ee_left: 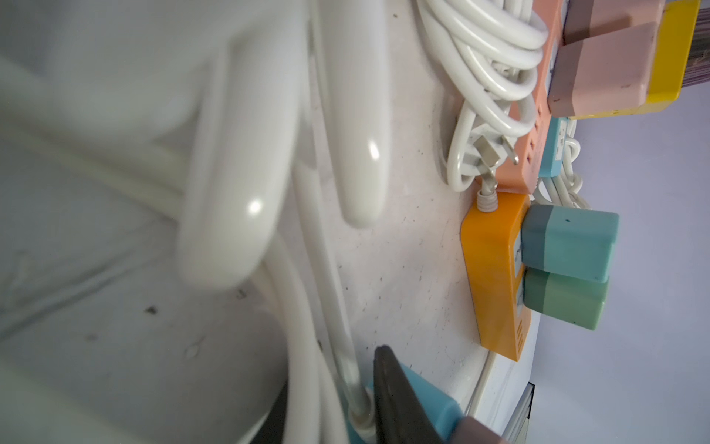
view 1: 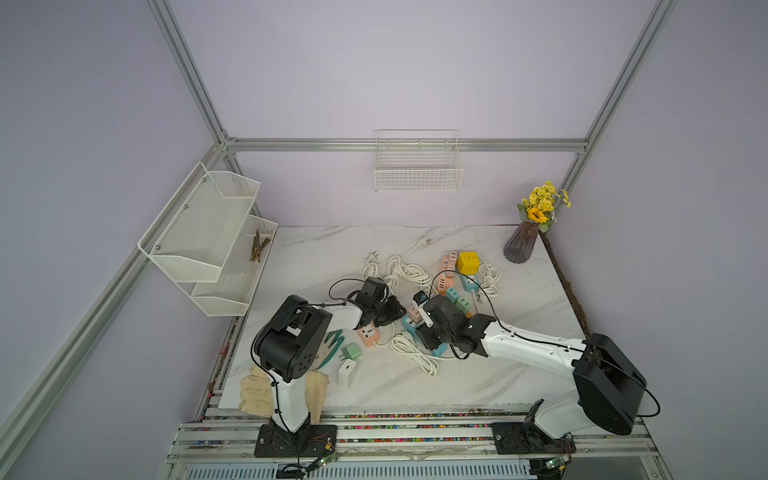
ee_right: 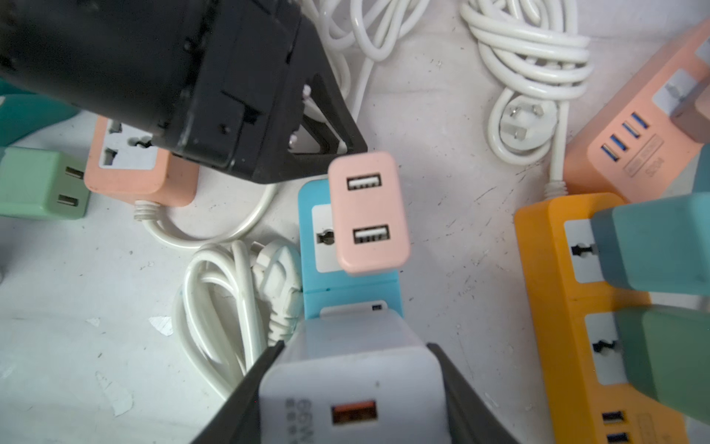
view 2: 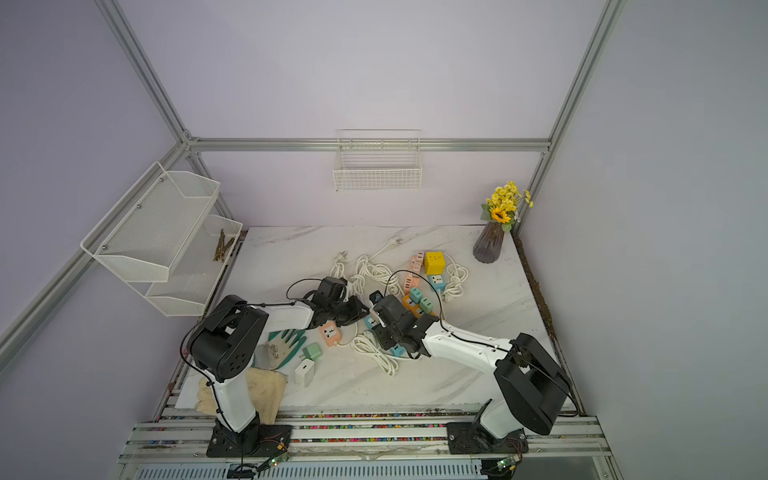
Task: Pull the plug off the socket
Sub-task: Remove the plug from the socket.
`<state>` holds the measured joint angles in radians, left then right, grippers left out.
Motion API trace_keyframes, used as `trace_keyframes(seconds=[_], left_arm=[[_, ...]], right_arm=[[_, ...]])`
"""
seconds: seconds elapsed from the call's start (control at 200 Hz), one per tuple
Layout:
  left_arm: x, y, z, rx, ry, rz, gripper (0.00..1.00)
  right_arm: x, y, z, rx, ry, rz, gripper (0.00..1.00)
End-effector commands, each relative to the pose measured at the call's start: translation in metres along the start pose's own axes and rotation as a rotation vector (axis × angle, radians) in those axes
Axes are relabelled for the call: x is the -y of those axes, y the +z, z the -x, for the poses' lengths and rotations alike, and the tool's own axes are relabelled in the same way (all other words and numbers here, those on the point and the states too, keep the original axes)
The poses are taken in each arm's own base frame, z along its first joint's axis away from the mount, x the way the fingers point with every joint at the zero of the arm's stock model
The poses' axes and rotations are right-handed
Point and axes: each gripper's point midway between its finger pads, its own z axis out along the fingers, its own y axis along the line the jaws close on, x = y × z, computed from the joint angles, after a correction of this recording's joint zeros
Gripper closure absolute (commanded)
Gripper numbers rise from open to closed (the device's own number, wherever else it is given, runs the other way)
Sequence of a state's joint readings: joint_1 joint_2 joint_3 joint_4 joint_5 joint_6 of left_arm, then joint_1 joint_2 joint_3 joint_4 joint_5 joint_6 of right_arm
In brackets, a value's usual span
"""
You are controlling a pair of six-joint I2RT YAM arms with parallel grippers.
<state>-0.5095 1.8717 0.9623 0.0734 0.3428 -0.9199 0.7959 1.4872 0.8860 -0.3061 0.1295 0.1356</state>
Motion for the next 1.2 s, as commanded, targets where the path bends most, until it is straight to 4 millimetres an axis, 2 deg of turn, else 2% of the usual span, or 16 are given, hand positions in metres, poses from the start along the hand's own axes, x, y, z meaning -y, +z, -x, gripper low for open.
trace_keyframes(seconds=[0.0, 0.07, 0.195, 0.32, 0.5, 0.61, 0.98, 1.165, 1.195], left_arm=[[-0.031, -0.023, -0.003, 0.037, 0.03, 0.138, 0.7], [-0.023, -0.043, 0.006, 0.099, 0.067, 0.116, 0.67], [0.003, -0.076, 0.016, 0.197, 0.134, -0.04, 0.61], [0.022, -0.088, 0.012, 0.219, 0.192, -0.166, 0.54], [0.046, -0.064, -0.01, 0.069, 0.166, -0.357, 0.53], [0.049, -0.046, -0.02, 0.003, 0.144, -0.389, 0.52], [0.019, -0.012, -0.03, -0.072, 0.02, -0.201, 0.57], [-0.001, -0.002, -0.037, -0.101, -0.041, -0.075, 0.6], [-0.002, -0.001, -0.038, -0.102, -0.042, -0.061, 0.6]], right_arm=[[0.011, -0.013, 0.022, 0.089, 0.077, -0.001, 0.75], [0.011, -0.008, 0.02, 0.073, 0.091, 0.016, 0.75], [0.011, -0.006, 0.019, 0.075, 0.107, 0.024, 0.75], [0.011, -0.005, 0.019, 0.084, 0.124, 0.036, 0.75], [0.012, 0.006, 0.018, 0.077, 0.162, 0.027, 0.76], [0.009, 0.012, 0.018, 0.066, 0.181, 0.04, 0.76], [-0.006, 0.014, 0.019, 0.068, 0.182, 0.121, 0.78], [-0.005, 0.014, 0.023, 0.085, 0.201, 0.114, 0.79], [-0.005, 0.023, 0.016, 0.059, 0.204, 0.11, 0.79]])
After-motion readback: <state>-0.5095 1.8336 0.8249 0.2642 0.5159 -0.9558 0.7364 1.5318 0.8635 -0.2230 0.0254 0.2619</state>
